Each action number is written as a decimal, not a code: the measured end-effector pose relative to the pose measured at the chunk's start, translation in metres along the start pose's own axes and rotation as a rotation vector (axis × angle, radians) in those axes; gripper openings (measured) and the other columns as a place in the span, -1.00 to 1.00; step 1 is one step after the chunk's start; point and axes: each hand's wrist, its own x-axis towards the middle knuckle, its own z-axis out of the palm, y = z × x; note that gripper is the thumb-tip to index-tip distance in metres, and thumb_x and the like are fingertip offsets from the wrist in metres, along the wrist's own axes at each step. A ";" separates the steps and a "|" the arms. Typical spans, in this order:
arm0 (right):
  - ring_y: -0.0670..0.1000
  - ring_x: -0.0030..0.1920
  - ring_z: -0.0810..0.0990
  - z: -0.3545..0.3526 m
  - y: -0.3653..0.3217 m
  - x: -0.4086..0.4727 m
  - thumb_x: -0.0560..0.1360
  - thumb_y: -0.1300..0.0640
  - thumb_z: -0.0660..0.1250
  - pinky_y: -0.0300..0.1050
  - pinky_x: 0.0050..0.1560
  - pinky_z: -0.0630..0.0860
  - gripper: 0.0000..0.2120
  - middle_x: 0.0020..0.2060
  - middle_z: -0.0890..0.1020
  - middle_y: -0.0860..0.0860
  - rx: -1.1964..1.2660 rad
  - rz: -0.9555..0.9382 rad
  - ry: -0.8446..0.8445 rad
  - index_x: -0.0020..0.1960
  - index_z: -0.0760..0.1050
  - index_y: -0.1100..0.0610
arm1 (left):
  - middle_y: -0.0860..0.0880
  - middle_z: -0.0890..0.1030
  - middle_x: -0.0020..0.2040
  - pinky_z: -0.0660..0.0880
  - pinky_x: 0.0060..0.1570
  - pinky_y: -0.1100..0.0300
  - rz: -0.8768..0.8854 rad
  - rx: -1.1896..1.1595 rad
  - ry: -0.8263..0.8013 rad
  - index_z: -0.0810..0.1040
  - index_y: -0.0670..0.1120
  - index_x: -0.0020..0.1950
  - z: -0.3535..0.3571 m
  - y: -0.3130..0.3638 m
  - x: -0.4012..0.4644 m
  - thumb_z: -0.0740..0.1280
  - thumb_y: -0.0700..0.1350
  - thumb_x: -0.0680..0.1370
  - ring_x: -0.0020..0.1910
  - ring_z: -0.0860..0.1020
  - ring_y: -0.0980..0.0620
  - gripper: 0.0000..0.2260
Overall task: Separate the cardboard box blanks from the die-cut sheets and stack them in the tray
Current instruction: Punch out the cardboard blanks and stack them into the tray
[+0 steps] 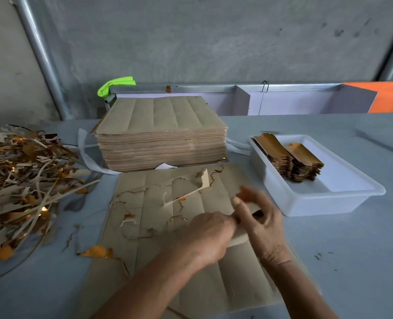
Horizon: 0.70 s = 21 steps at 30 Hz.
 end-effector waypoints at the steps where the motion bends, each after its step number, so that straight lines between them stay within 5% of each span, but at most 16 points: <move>1: -0.25 -0.11 0.58 0.001 0.006 -0.001 0.42 -0.21 0.28 -0.48 -0.21 0.43 -0.69 -0.15 0.62 -0.20 -0.068 0.009 -0.012 -0.02 0.59 -0.03 | -0.12 0.57 0.01 0.53 -0.06 0.01 -0.006 0.001 0.011 0.31 0.00 0.28 0.003 -0.001 0.000 0.23 -0.33 0.52 0.01 0.58 -0.15 -0.60; 4: -0.16 -0.29 0.57 -0.001 0.020 -0.003 0.50 0.08 0.36 -0.42 -0.34 0.42 -0.84 -0.33 0.62 -0.11 -0.054 0.121 0.029 -0.24 0.61 0.04 | -0.09 0.59 -0.08 0.43 -0.22 0.10 -0.083 0.017 0.132 0.36 -0.01 0.02 0.007 -0.012 -0.002 0.39 -0.16 0.48 -0.07 0.58 -0.12 -0.76; 10: 0.00 -0.22 0.55 0.007 0.026 0.003 0.45 -0.08 0.39 -0.15 -0.23 0.42 -0.70 -0.35 0.61 0.00 0.084 0.356 0.072 -0.36 0.59 0.07 | 0.03 0.45 -0.42 0.18 -0.46 0.21 -0.166 0.015 0.268 0.28 -0.06 -0.33 0.013 -0.047 -0.006 0.52 0.04 0.35 -0.39 0.43 0.03 -0.59; 14: -0.09 -0.29 0.50 0.015 0.020 -0.002 0.45 -0.08 0.40 -0.18 -0.29 0.33 -0.69 -0.45 0.56 -0.10 0.168 0.400 0.129 -0.39 0.57 0.07 | 0.04 0.51 -0.36 0.35 -0.39 0.21 -0.159 -0.205 0.280 0.48 -0.09 -0.19 0.021 -0.050 -0.005 0.54 -0.03 0.34 -0.34 0.50 0.03 -0.72; 17: -0.14 -0.25 0.50 0.017 0.019 -0.004 0.45 -0.05 0.41 -0.23 -0.30 0.34 -0.78 -0.35 0.58 -0.11 0.177 0.395 0.130 -0.29 0.60 0.07 | 0.17 0.50 -0.23 0.35 -0.27 0.43 -0.190 -0.426 0.344 0.56 -0.05 -0.06 0.023 -0.055 -0.003 0.58 -0.13 0.27 -0.21 0.51 0.12 -0.68; 21: -0.12 -0.20 0.50 0.024 0.023 -0.005 0.49 -0.05 0.34 -0.27 -0.29 0.35 -0.75 -0.25 0.57 -0.06 0.145 0.411 0.143 -0.15 0.59 0.14 | 0.19 0.51 -0.17 0.36 -0.20 0.51 -0.289 -0.608 0.374 0.50 0.02 -0.07 0.031 -0.060 -0.012 0.59 -0.15 0.26 -0.18 0.48 0.24 -0.64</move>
